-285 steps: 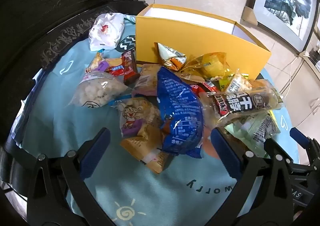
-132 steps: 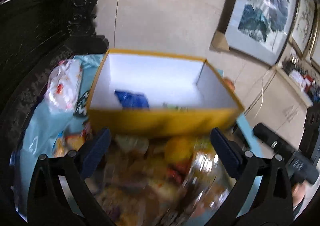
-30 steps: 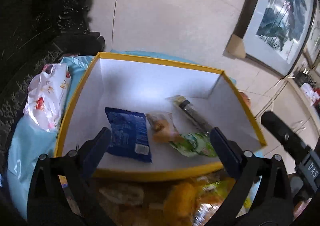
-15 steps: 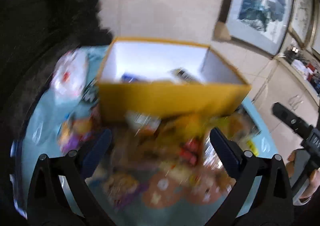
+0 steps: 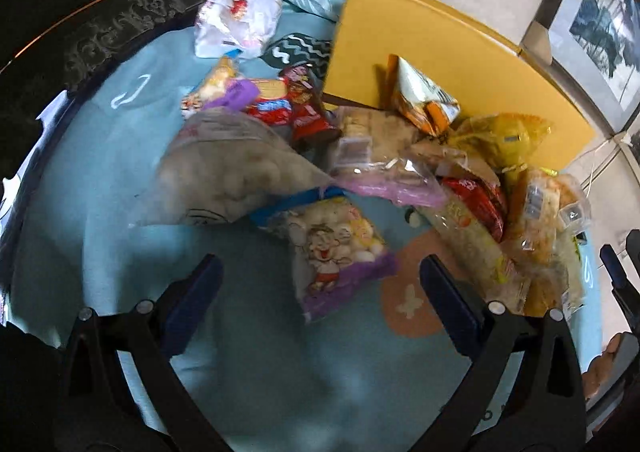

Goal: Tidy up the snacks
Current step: 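Return to the pile and grasp the white printed bag with the left tool, then hold the white bag in the left tool while the right tool grasps the labeled bread pack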

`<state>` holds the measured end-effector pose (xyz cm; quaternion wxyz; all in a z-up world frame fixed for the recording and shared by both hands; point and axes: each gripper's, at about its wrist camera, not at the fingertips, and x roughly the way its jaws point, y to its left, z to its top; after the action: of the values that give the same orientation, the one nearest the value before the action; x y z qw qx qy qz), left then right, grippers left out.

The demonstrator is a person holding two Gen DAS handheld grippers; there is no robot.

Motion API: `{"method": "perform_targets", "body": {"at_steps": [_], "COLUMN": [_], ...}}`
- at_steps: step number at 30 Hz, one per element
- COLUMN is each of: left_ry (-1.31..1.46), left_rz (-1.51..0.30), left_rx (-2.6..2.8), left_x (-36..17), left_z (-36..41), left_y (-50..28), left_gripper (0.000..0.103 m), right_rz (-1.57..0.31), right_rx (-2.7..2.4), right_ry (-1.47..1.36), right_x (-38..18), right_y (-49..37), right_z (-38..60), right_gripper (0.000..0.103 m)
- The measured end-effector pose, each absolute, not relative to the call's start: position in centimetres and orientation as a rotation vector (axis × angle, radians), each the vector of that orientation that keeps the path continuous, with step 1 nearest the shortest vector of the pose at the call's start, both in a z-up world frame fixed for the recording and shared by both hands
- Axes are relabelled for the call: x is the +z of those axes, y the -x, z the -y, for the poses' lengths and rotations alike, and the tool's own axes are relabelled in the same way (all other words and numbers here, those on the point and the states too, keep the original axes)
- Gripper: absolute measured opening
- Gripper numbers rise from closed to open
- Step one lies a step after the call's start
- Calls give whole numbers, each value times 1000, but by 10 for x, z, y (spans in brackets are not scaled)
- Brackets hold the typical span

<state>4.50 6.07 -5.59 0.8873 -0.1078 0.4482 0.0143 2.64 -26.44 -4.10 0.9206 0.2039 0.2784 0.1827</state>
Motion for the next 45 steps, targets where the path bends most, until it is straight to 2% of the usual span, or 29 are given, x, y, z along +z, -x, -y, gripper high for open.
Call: {"method": "perform_targets", "body": {"at_steps": [6,7,9,11,16,18,19,20,26,29,33,41,42,43,45], "left_ry": [214,202,151,129,140,138,135,138,157,181,210,228,230,231,230], "left_rz": [-942,-936,-914,-897,-876,-857,-843,-822,-793,-827,-857,-868,-872,-876,-881], "left_rx": [68,78,122,139,104,67,46,5,-92,-105,-118,-133,-132,-133,-132], "left_x": [-67,-67,-67,-66,-60,-50,-44,-36,-22,-31,-44,-49,-51,-52,-55], "left_z": [-52,-49,-47,-48,-50,-47,-46,-43,-33,-39,-46,-47,-47,-47,-45], "left_y": [-58,-62,-64,-63,-49,-38,-34,-27,-16,-23,-29,-30,-30,-31,-32], "left_gripper": [98,94,77,50,38,37,32,23,21,21,21,22,22,23,24], "right_rz": [-612,-616,-618,-619,-628,-632,-635,-639,-693,-757,-724,-728,-778,-818,-881], "right_rx": [391,401,409,414,409,397,389,383,326,364,360,357,342,343,341], "right_ry": [-471,-480,-483,-478,-477,-478,-481,-483,-456,-325,-47,57,85,99,123], "right_x": [-48,-48,-48,-47,-49,-50,-51,-52,-56,-54,-48,-50,-61,-68,-79], "right_y": [-33,-33,-32,-32,-32,-33,-34,-34,-38,-32,-14,-13,-19,-23,-30], "right_z": [270,270,269,268,266,267,267,268,270,252,218,197,193,189,184], "right_gripper": [102,102,102,102,102,102,102,102,102,102,102,100,93,80,63]}}
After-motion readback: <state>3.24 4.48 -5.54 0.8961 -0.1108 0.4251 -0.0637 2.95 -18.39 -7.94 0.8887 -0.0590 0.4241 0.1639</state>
